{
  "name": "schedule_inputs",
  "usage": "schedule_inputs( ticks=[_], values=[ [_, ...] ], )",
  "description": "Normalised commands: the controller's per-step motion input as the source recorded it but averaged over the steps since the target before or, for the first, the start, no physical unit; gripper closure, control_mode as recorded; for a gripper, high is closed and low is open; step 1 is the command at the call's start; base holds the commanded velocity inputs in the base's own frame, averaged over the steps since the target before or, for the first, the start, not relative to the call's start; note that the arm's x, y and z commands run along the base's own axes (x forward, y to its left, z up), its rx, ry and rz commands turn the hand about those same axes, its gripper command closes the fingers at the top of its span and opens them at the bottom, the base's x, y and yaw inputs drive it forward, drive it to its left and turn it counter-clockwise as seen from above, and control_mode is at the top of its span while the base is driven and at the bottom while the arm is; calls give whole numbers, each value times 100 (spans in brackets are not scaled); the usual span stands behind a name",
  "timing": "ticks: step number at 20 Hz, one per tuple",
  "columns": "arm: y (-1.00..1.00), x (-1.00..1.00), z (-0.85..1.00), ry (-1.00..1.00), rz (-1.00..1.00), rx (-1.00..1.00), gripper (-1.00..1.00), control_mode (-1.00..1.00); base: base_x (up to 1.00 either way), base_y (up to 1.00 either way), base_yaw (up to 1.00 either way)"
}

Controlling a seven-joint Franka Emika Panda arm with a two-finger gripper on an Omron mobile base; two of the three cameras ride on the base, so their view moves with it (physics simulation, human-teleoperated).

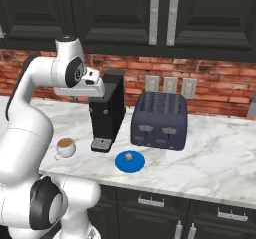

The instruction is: Take a sugar cube from the saucer and place it inside the coffee. Then, grab milk from the fridge and place it next to the coffee on the counter to sweeten the coffee.

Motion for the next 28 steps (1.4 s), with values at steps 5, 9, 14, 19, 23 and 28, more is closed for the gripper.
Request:
schedule_inputs(
  ticks=[5, 9, 14, 19, 23, 28],
  values=[
    [-2, -16, -2, 0, 0, 0, -100, -100, 0, 0, 0],
    [-19, -49, -22, 0, 5, -2, -100, -100, 0, 0, 0],
    [-30, -33, -42, -1, 7, -4, -100, -100, 0, 0, 0],
    [-59, -9, -56, -3, 1, 0, -100, -100, 0, 0, 0],
    [-63, 0, -63, -2, 1, 0, -100, -100, 0, 0, 0],
    [-46, 0, -64, 0, 6, 0, -100, -100, 0, 0, 0]
  ],
)
